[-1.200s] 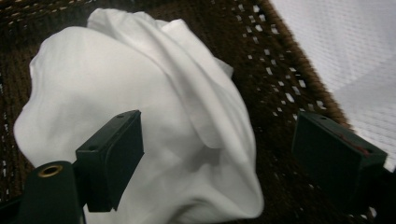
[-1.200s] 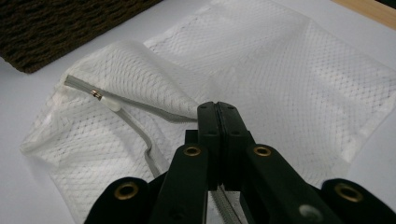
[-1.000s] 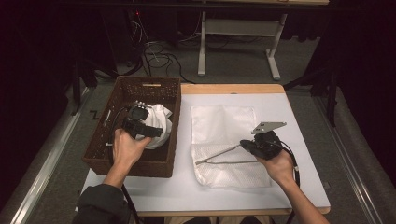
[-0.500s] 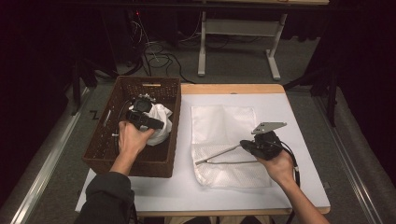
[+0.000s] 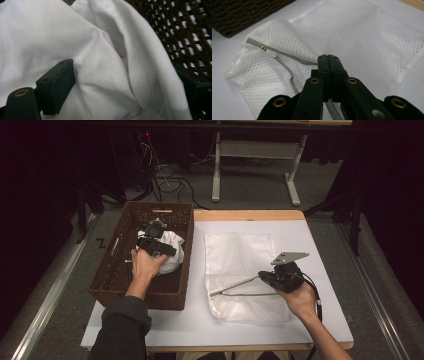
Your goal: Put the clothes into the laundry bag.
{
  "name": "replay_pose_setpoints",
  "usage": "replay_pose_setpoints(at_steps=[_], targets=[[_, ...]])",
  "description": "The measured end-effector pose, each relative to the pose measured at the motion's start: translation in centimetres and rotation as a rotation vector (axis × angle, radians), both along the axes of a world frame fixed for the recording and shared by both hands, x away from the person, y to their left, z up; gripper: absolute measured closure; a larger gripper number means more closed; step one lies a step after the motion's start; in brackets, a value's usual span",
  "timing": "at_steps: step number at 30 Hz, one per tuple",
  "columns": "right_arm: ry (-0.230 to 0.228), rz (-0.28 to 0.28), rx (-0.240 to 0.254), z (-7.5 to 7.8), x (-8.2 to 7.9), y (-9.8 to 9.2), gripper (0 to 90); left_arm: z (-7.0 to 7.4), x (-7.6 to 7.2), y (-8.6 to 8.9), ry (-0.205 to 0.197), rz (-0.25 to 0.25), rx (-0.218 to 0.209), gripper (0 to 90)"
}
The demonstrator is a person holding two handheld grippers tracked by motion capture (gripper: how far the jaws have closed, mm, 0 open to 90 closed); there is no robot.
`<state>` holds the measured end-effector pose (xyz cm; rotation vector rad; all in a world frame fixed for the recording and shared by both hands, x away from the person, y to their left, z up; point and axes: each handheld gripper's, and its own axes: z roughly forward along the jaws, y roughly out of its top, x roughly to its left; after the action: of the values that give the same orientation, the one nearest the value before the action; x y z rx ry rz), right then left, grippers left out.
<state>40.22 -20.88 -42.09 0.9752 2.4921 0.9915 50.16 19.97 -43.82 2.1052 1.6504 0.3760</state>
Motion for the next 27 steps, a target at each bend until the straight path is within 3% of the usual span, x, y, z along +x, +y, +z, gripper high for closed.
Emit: replay_pose_setpoints(at_steps=[4, 8, 12, 16, 23, 27], targets=[[-0.001, -0.001, 0.006, 0.0, -0.1, 0.1, 90.0, -0.6, 0.5, 0.3, 0.021, 0.010, -0.002, 12.8], [0.000, 0.002, 0.004, -0.1, 0.0, 0.2, 90.0, -1.0, 0.8, 0.3, 0.039, 0.023, 0.029, 12.3], [0.003, 0.000, 0.011, -0.2, -0.1, 0.3, 90.0, -2.0, 1.1, 0.3, 0.094, 0.046, 0.066, 11.1], [0.002, -0.002, 0.003, -0.3, -0.2, 0.2, 90.0, -2.5, 1.3, 0.6, 0.145, 0.094, 0.077, 10.8], [0.001, -0.004, -0.001, -0.3, -0.4, 0.0, 90.0, -3.3, 1.4, 0.7, 0.162, 0.112, 0.075, 6.0], [-0.003, 0.000, -0.006, -0.2, -0.4, -0.1, 90.0, -3.5, 1.3, 0.4, 0.169, 0.105, 0.101, 6.0]])
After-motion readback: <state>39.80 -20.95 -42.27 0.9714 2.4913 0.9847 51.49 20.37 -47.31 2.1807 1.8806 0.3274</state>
